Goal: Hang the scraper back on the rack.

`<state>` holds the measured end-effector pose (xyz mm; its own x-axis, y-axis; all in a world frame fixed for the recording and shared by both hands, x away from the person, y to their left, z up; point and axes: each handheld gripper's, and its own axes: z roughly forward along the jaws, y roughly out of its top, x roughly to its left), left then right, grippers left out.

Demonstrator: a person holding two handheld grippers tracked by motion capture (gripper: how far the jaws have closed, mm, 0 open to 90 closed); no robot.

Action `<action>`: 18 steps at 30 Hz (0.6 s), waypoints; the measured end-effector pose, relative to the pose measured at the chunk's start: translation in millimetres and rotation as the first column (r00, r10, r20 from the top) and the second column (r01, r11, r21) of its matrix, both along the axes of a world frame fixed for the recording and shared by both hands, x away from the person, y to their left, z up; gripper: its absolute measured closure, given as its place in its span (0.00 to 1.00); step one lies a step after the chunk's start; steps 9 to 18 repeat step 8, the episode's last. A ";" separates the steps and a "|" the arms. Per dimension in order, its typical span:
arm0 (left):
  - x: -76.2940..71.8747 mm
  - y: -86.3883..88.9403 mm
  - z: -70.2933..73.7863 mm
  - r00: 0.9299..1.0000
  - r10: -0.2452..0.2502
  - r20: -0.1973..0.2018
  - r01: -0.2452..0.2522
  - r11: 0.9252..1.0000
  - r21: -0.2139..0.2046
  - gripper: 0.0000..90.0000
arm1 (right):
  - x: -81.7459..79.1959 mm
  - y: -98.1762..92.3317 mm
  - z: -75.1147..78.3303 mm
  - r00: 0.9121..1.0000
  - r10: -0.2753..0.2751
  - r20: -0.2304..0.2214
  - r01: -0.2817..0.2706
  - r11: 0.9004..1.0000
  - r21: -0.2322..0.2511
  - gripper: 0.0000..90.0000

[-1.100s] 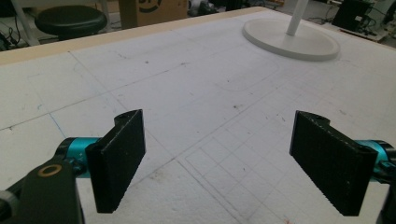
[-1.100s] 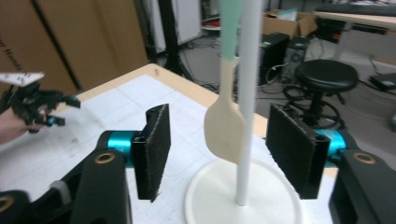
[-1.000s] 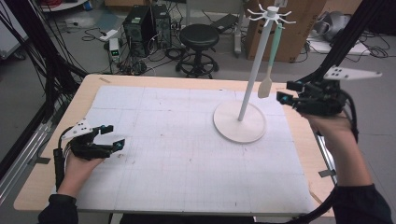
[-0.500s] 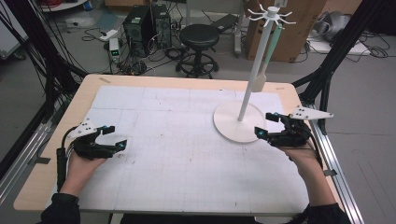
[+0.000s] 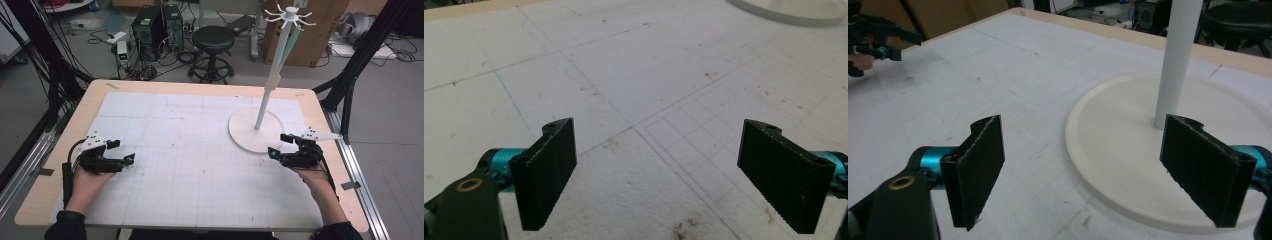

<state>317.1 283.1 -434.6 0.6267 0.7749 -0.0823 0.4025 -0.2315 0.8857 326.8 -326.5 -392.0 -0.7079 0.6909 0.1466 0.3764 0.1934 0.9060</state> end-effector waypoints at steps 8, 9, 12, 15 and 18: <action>-0.6 -2.5 -2.2 0.999 0.026 -0.020 -0.026 1.000 0.015 0.18 | -0.1 1.2 -11.8 1.000 -0.012 -0.028 0.011 0.999 -0.036 0.19; -0.6 -2.5 -2.2 0.999 0.026 -0.020 -0.026 1.000 0.015 0.18 | -0.1 1.2 -11.8 1.000 -0.012 -0.028 0.011 0.999 -0.036 0.19; -0.6 -2.5 -2.2 0.999 0.026 -0.020 -0.026 1.000 0.015 0.18 | -0.1 1.2 -11.8 1.000 -0.012 -0.028 0.011 0.999 -0.036 0.19; -0.6 -2.5 -2.2 0.999 0.026 -0.020 -0.026 1.000 0.015 0.18 | -0.1 1.2 -11.8 1.000 -0.012 -0.028 0.011 0.999 -0.036 0.19; -0.6 -2.5 -2.2 0.999 0.026 -0.020 -0.026 1.000 0.015 0.18 | -0.1 1.2 -11.8 1.000 -0.012 -0.028 0.011 0.999 -0.036 0.19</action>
